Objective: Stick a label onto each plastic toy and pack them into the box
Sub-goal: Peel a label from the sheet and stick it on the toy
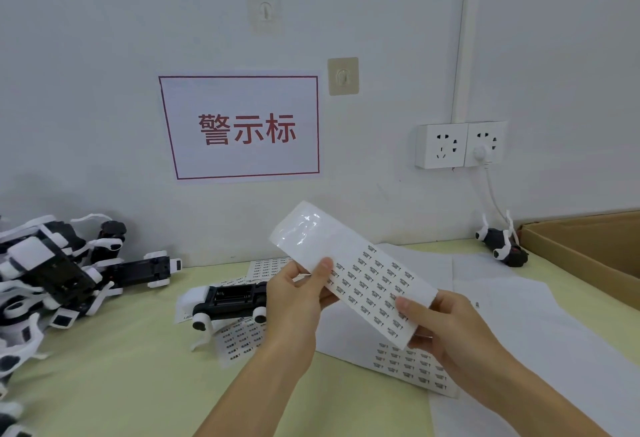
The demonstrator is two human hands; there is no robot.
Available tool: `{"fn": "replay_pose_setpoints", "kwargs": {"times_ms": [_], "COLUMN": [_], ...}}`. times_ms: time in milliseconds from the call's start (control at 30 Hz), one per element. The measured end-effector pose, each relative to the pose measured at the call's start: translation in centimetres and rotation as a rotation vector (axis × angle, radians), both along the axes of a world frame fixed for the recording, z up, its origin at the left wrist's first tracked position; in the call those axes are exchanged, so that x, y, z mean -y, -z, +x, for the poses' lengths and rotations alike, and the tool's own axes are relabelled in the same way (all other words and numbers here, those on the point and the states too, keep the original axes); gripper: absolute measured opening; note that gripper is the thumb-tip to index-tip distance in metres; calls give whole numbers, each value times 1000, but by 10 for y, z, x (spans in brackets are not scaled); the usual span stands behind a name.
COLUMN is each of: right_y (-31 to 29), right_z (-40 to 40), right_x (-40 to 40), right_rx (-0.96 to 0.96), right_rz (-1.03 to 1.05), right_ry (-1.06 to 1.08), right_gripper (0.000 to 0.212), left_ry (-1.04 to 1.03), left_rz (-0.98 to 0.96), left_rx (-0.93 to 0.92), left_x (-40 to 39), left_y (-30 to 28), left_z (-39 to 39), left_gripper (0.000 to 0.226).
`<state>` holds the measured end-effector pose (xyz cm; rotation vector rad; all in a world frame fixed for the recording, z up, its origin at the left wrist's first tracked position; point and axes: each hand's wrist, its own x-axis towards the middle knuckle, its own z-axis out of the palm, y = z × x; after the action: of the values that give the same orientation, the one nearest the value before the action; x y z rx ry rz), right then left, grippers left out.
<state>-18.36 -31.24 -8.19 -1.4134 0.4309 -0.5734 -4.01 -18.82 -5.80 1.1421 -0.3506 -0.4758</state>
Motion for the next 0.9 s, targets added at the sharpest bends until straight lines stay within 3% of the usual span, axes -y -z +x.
{"fn": "replay_pose_setpoints", "kwargs": {"times_ms": [267,333,433,533,667,900], "right_y": [2,3,2,1,-3,-5], "right_z": [2,1,0,1,0,-1], "right_x": [5,8,7,-1,-11,-12], "right_rx": [49,36,15,21,55,40], "right_rz": [-2,-42,-158,-234,-290,-255], "right_ry": [259,370,413,345,213,225], "right_gripper": [12,10,10,15,24,20], "left_ry": [25,-94,-307,-163,-36,-56], "left_rz": [72,147,368,360,376,380], "left_rx": [-127,-116,203,597,962,1119], "left_x": [-3,-3,-2,5,13,12], "left_y": [2,2,2,1,9,17], "left_z": [8,11,5,-17,-38,-38], "left_gripper": [19,29,26,14,11,13]}}
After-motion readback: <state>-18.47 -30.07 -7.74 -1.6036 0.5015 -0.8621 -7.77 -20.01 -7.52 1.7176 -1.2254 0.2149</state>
